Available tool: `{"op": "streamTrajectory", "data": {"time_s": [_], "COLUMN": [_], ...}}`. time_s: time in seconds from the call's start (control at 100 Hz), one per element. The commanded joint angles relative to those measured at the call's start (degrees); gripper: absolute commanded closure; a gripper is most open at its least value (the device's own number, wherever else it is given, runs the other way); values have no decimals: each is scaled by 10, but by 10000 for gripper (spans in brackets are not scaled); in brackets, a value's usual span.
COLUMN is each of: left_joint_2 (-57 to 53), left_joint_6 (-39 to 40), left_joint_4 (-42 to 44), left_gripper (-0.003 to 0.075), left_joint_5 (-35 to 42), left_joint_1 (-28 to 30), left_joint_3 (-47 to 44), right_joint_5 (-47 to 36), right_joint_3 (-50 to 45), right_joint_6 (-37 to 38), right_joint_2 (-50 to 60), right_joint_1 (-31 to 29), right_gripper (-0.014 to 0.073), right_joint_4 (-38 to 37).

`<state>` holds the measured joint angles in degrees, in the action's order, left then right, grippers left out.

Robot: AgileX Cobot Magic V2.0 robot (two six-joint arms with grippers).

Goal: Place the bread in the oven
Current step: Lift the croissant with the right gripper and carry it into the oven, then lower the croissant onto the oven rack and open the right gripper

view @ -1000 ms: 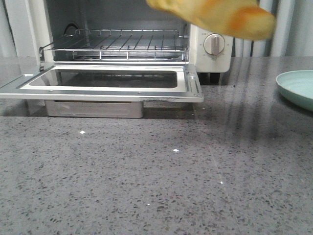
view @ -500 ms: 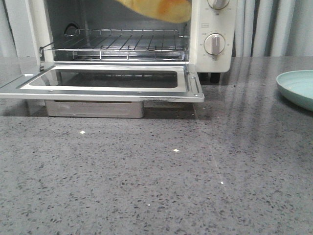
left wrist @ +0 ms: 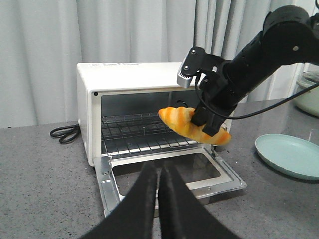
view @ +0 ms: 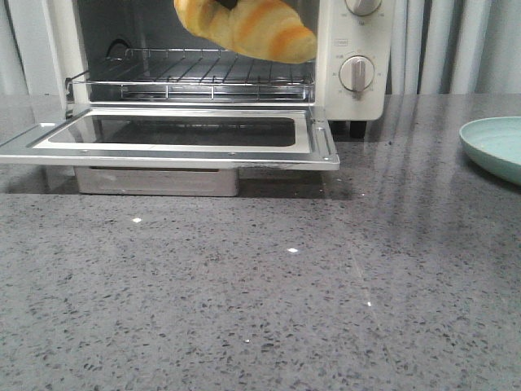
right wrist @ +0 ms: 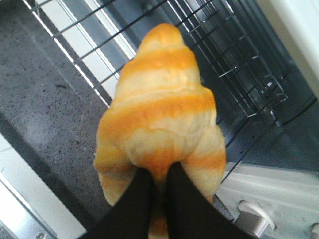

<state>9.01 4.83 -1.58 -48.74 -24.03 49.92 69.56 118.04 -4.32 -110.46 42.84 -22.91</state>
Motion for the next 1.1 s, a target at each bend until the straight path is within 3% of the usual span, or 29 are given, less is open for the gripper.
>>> {"op": "streamTrajectory", "data": {"time_s": [0.0, 0.28, 0.83, 0.94, 1.09], "left_joint_2": [10, 10, 10, 10, 10], "left_joint_6": [2, 2, 2, 2, 2], "left_joint_4": [-11, -15, -15, -15, -15], "left_gripper": [742, 742, 742, 742, 742], "left_joint_5": [42, 42, 42, 42, 42], "left_joint_1": [1, 1, 1, 1, 1], "left_joint_3": [16, 16, 16, 16, 16], "right_joint_5": [-49, -118, -191, -192, -197], "right_joint_3": [19, 19, 19, 19, 19], "right_joint_6": [-4, -4, -4, -4, -4], "right_joint_2": [18, 0, -38, -38, -38], "right_joint_1": [-1, -5, -21, -21, -21], "right_gripper": [661, 661, 657, 546, 245], "right_joint_4": [-36, -82, -103, -103, -103]}}
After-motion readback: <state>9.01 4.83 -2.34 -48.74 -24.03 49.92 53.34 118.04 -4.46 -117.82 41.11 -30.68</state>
